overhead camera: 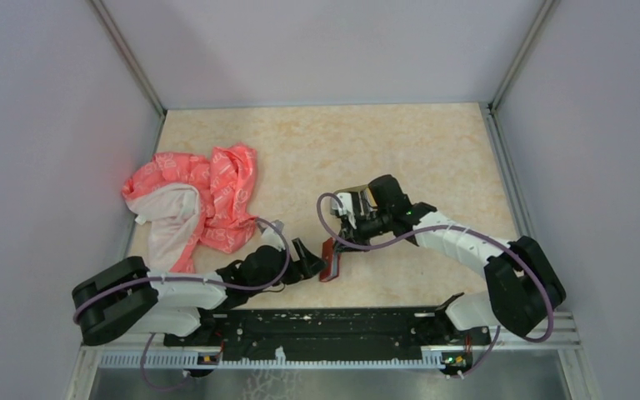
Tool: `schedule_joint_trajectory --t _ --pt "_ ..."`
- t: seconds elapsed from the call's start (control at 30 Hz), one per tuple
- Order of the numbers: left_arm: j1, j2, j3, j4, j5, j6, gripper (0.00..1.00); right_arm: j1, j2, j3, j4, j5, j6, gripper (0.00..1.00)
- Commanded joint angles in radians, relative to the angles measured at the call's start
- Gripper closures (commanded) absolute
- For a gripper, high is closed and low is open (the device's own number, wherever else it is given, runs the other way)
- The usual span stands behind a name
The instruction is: Put the credit cards into the card holder
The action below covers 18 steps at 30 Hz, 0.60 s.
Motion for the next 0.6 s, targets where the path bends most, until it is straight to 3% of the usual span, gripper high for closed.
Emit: schedule_joint_trajectory --t 0.0,0.57 --pt "0.016 -0.070 -0.075 0.025 0.011 0.035 0.07 -0.021 -0.028 0.007 0.044 -0.133 0.023 1.00" --pt "0.042 -0.094 -0.063 0.114 0.103 0.092 0.04 -0.040 -0.034 0.011 0.044 -0.139 0.034 1.00"
